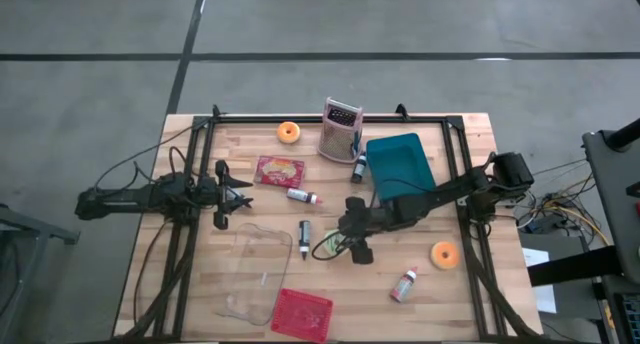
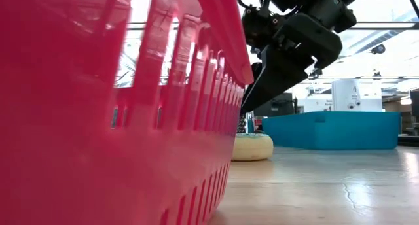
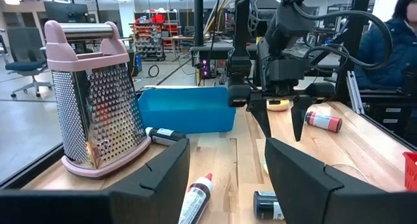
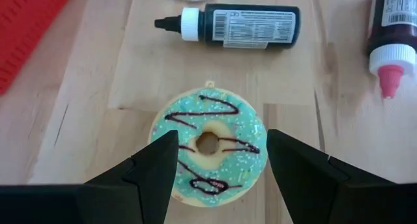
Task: Pick & Place Food Item
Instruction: Put the green donut into the red bin
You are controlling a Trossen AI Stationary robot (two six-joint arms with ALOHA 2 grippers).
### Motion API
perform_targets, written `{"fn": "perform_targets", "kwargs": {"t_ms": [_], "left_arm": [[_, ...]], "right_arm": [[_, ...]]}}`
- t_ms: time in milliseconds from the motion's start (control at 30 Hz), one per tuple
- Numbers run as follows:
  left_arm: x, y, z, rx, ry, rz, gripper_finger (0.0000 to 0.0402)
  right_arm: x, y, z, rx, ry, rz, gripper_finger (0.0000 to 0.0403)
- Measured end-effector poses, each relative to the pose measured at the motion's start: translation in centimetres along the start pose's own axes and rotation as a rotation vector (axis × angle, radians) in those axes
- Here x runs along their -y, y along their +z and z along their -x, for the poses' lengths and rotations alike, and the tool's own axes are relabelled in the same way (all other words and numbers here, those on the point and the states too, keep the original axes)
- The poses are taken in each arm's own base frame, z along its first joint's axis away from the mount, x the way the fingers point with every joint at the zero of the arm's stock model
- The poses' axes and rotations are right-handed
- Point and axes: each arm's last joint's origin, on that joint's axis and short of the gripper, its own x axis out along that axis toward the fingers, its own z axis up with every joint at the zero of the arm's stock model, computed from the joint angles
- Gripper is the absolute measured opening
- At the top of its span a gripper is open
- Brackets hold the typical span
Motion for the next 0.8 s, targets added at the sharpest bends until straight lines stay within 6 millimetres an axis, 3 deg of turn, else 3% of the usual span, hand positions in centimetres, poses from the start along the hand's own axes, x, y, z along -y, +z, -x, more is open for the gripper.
{"fn": "perform_targets", "kwargs": {"t_ms": [200,533,800], "left_arm": [[0.0,0.0,0.0,0.000,-0.002,0.003,0.0202],[0.0,-0.1,0.0,-0.004,-0.003,0.003,0.0202],[0.0,-0.1,-0.1,-0.008,-0.003,0.003,0.0202]], "right_arm": [[0.0,-0.4,-0.7,-0.020,-0.004,-0.012,0.0228],[0.1,-1.0,-3.6,-0.085,-0.025,-0.019,0.0228],[0.2,-0.4,-3.6,-0.058,-0.096,-0.040,0.0226]]}}
